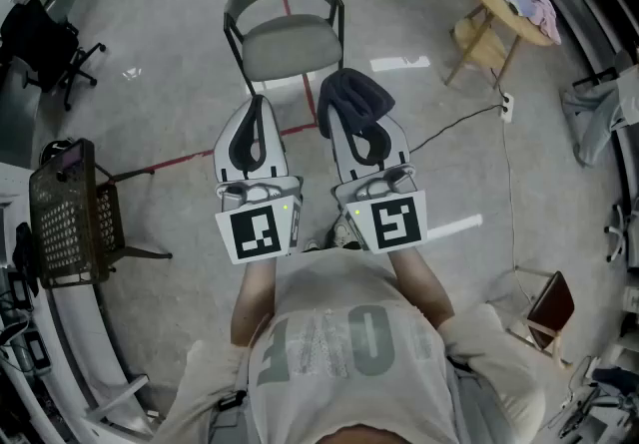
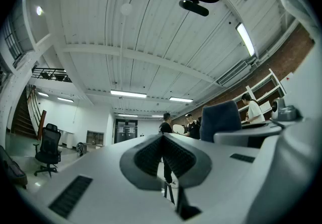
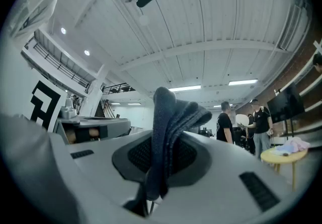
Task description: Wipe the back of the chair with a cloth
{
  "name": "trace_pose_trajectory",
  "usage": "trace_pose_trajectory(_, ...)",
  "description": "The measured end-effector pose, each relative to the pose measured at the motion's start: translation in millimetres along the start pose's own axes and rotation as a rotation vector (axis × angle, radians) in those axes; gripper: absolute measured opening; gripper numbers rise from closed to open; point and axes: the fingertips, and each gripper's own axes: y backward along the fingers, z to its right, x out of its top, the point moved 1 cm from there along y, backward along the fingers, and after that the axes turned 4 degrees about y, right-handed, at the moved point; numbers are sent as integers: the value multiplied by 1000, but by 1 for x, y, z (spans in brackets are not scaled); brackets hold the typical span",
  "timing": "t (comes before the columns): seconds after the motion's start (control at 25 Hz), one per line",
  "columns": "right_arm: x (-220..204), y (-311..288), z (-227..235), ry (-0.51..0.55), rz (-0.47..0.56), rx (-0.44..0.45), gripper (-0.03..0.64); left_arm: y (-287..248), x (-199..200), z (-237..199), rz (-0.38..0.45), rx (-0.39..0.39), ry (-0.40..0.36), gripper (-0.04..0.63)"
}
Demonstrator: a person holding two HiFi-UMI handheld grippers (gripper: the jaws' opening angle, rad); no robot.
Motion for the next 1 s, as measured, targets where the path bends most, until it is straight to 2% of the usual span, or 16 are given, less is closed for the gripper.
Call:
trace_pose_trajectory(0.2,-17,-1,11,16,-24,2,54,-5,-5,3,13,-5,5,14)
trace_pose_trajectory(0.32,-26,-3,18,-48,-47,12,54,-12,-10,6,-2,-7,8,14)
trace_pose_trajectory(0.44,-34,-8,26,-56,-79,18,54,-19,-14,7,-17,-5,4,14)
trace_pose_trajectory(0.6,-40,-13,40,-89,-60,32,54,-26,-21,8,-25,9,-14,14)
trace_pose_trajectory(0.8,-60,-19,61,-105,-86,34,54,-30,-33,-7,-38,72,-40,14)
trace_pose_trajectory(1.0,-83,-40,75,-117,-120,58,54,-51,-49,-36,-46,145,-27,14)
